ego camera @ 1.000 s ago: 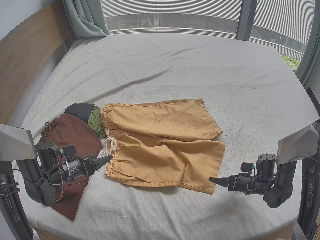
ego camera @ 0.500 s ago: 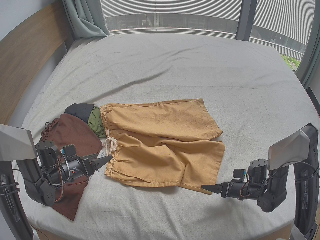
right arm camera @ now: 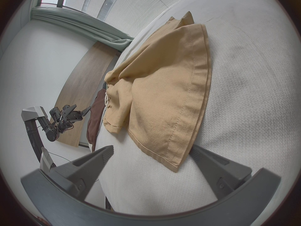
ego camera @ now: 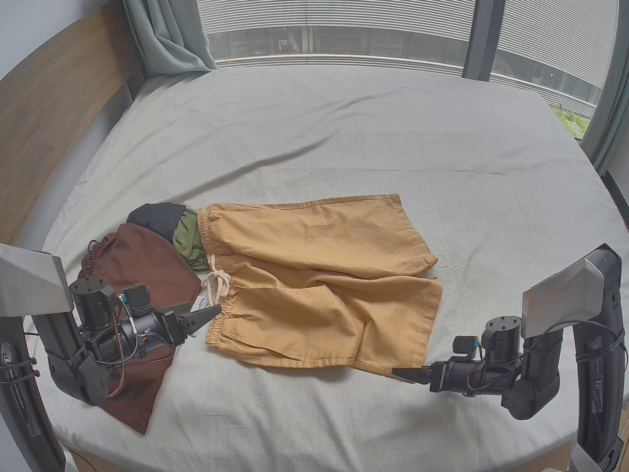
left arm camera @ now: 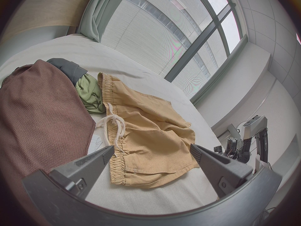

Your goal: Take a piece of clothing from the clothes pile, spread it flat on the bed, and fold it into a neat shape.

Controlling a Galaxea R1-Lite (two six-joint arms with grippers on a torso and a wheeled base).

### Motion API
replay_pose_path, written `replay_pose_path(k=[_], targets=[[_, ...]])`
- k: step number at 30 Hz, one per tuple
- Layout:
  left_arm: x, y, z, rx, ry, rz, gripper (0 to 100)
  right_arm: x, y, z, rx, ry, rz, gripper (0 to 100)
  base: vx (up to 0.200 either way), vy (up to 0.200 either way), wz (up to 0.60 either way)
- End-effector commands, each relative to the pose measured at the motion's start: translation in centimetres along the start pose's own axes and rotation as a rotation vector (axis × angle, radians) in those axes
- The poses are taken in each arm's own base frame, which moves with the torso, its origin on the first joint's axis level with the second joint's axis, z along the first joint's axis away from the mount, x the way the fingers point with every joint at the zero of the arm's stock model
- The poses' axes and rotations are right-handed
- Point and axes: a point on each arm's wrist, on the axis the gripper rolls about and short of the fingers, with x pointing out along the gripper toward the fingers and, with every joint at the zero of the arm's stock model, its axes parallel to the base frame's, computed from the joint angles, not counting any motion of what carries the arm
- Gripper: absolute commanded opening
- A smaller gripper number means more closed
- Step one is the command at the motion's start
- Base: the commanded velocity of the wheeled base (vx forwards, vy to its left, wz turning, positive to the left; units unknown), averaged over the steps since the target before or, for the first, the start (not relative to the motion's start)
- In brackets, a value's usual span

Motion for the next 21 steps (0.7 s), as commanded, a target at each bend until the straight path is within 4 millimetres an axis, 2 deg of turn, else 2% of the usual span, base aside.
replay_pose_path(k=[1,17,21], targets=[[0.0,0.0,0.0,-0.001,0.002,-0.001,100,0.1,-0.1,-0.1,0.003,0.006,0.0,0,0.0,0.0,0.0],[0.3,0.6,-0.9,-0.021,0.029,0.012,100,-0.1,-0.2,0.1,0.002,-0.004,-0.004,0,0.0,0.0,0.0],[0.5,1.2,-1.7,-0.041,0.054,0.022,100,-0.1,-0.3,0.0,0.001,0.0,-0.004,0,0.0,0.0,0.0]])
